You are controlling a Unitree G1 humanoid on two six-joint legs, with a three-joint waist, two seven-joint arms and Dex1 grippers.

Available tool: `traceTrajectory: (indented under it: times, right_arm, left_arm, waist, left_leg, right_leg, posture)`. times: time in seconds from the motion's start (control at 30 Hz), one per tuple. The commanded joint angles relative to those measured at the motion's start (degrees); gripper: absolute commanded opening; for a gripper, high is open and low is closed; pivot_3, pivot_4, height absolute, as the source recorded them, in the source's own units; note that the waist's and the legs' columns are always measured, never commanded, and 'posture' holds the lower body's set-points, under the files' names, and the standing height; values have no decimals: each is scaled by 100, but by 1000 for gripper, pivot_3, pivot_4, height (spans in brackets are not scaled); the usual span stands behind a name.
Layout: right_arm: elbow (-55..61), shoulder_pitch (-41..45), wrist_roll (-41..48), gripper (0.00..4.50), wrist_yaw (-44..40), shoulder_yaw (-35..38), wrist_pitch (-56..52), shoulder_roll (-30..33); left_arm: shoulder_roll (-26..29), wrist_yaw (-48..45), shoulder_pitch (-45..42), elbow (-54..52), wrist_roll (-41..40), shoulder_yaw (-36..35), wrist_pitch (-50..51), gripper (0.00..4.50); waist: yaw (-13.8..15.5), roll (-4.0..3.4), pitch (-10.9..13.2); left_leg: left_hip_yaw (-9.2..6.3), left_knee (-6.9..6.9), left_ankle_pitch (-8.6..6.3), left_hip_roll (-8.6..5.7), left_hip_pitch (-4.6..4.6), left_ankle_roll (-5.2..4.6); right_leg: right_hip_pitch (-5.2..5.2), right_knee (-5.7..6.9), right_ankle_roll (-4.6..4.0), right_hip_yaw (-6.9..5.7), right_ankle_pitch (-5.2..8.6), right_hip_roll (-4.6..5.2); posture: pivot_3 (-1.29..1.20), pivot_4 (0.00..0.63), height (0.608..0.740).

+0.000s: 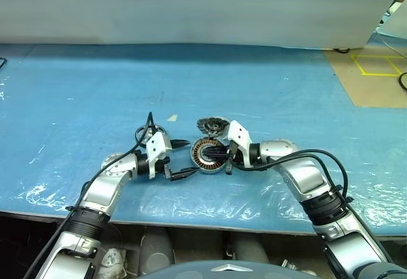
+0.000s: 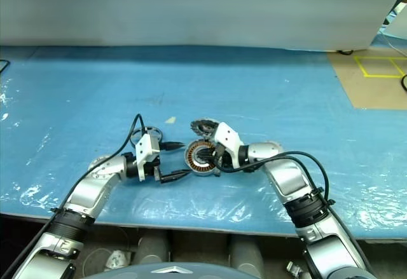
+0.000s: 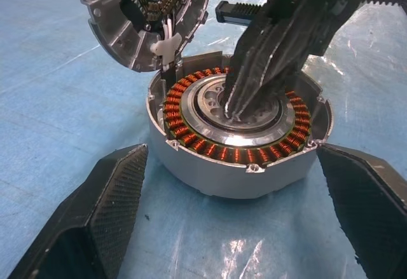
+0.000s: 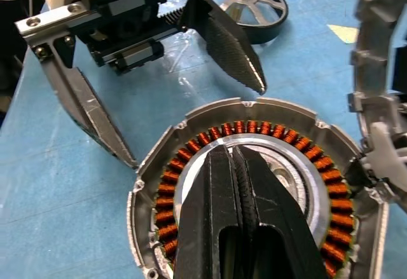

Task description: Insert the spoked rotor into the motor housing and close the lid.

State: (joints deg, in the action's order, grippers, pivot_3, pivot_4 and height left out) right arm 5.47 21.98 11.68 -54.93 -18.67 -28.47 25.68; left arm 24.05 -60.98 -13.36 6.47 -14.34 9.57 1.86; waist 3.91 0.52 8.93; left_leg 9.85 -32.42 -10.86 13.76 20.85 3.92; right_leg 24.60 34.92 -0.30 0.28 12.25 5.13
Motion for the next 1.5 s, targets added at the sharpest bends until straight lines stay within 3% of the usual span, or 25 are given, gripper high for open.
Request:
traceTrajectory:
  times: [0.03, 0.3, 0.5, 0.73, 1.1, 1.5]
  right_arm:
    - [242, -42, 186, 45, -78, 30, -120, -5]
    - [67, -116, -75, 45, -32, -132, 20, 132]
    - [394, -96, 1176, 45, -66, 686, -716, -303]
    - [528, 28, 1639, 45, -61, 1097, -957, -198]
    - [431, -169, 681, 45, -202, 337, -165, 386]
    - [342, -208, 480, 45, -1, 223, -32, 145]
  left_arm:
    - [22, 3, -22, -120, -16, 4, -24, 4500]
    - [9, -2, -35, -99, -10, 8, -35, 4500]
    - [12, -1, -38, -89, -3, 4, -42, 4500]
    - [43, -46, -37, -165, -135, -99, -8, 4500]
    - [180, -14, -234, -149, -350, -374, 39, 4500]
    - [594, -112, -493, 141, -361, -744, 23, 4500]
  waist:
    - [0, 0, 0]
    - [0, 0, 0]
    - [-2, 0, 0]
    - [6, 0, 0]
    - [3, 0, 0]
    - [2, 0, 0]
  left_leg:
    - [0, 0, 0, 0, 0, 0]
    - [0, 0, 0, 0, -1, 0]
    - [-1, 1, 0, 1, 1, 0]
    - [-1, 0, 0, 1, 5, 0]
    - [-1, 0, 0, 1, 8, 0]
    - [-1, -1, 0, 0, 9, 0]
  right_leg:
    - [0, 0, 0, 0, 0, 0]
    - [0, 0, 0, 0, 0, 0]
    - [2, 1, 0, 1, 0, 0]
    - [5, 2, 0, 0, 0, 0]
    - [7, -1, 0, 0, 0, 0]
    - [8, 1, 0, -1, 0, -1]
  posture:
    - [0, 150, 740]
    - [0, 150, 740]
    - [0, 150, 740]
    - [0, 150, 740]
    - [0, 150, 740]
    - [0, 150, 740]
